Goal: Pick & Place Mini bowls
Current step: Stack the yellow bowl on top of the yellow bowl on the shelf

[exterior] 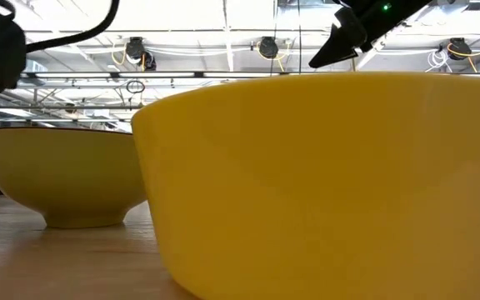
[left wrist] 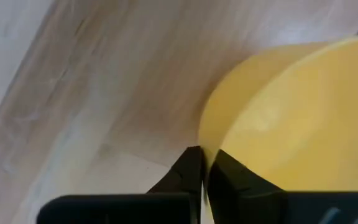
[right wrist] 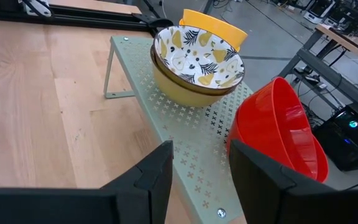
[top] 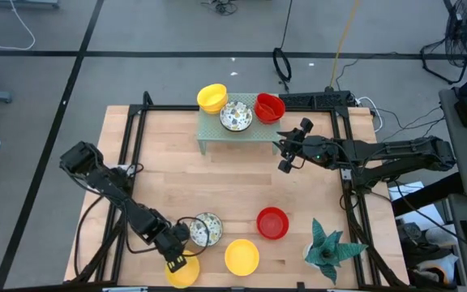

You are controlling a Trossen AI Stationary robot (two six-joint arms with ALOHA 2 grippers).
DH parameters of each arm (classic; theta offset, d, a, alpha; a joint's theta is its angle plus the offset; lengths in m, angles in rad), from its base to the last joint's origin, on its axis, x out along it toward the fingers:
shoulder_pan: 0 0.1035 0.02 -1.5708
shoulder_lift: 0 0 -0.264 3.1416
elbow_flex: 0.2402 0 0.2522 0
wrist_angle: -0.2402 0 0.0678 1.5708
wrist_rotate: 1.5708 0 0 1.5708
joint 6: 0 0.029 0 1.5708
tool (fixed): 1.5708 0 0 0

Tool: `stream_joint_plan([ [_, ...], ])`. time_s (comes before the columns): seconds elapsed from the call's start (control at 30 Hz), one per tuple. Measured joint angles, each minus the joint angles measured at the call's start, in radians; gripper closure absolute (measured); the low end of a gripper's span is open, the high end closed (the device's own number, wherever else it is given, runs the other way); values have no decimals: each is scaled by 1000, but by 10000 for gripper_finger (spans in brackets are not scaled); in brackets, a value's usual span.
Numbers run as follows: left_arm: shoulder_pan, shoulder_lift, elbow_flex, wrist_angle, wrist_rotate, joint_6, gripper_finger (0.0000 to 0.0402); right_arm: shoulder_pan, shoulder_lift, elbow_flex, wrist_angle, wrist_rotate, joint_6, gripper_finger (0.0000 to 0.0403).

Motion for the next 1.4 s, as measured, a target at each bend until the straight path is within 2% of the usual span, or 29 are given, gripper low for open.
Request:
stream_joint_plan([
  [0.23, 82, -22, 0, -49, 121, 69, 394, 0, 0, 0, 0, 0, 0, 259],
  [0.5, 165, -203, 0, -110, 99, 198, 394, 1, 0, 0, -4, 0, -24, 259],
  [0.7, 275, -411, 0, -209, -117, 289, 391, 1, 0, 0, 0, 0, -38, 259],
  [0.93, 513, -628, 0, -269, -434, 543, 385, 1, 0, 0, 1, 1, -57, 259],
  [1.03, 635, -687, 0, -222, -541, 728, 382, 1, 0, 0, 0, 1, -61, 259],
  [1.1, 723, -709, 0, -149, -571, 871, 385, 1, 0, 0, 1, 1, -65, 259],
  [1.23, 915, -710, 0, 63, -557, 1135, 396, 0, 0, 0, 2, 1, -83, 259],
  [1.4, 1145, -632, 0, 330, -502, 1296, 380, 0, 0, 0, 8, 1, -82, 259],
])
